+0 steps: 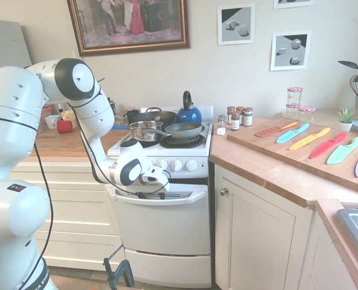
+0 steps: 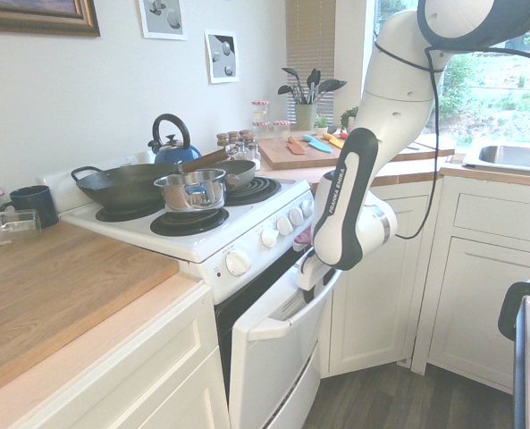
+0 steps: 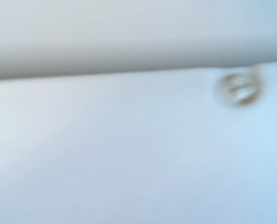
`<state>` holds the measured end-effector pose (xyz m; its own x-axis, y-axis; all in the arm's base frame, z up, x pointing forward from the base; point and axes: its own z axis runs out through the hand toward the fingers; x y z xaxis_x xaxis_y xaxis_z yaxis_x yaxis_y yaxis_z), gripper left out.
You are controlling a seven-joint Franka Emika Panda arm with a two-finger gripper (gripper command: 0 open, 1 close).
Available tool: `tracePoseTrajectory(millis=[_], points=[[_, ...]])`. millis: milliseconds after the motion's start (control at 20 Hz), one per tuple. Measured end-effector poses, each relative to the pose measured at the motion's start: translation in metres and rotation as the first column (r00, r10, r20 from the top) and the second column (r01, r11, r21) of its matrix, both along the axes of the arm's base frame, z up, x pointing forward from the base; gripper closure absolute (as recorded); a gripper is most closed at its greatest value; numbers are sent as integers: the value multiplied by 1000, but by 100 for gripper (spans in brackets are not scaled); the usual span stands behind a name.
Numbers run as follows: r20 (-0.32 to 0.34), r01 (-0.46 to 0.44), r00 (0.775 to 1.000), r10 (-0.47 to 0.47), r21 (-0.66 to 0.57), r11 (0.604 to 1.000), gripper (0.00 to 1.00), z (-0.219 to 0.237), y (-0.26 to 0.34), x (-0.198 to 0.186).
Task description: Open the oven
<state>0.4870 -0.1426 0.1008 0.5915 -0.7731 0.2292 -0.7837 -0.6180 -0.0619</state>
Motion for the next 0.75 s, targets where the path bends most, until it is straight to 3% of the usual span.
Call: tracePoseTrajectory(millis=[300,600,750], points=[[-58,-62,996,62,-11,998,0,-23,-33,-65],[-101,-101,990,98,-23,995,0,-28,-53,-92],[-184,-77,980,75,0,997,0,-5,-53,-107]])
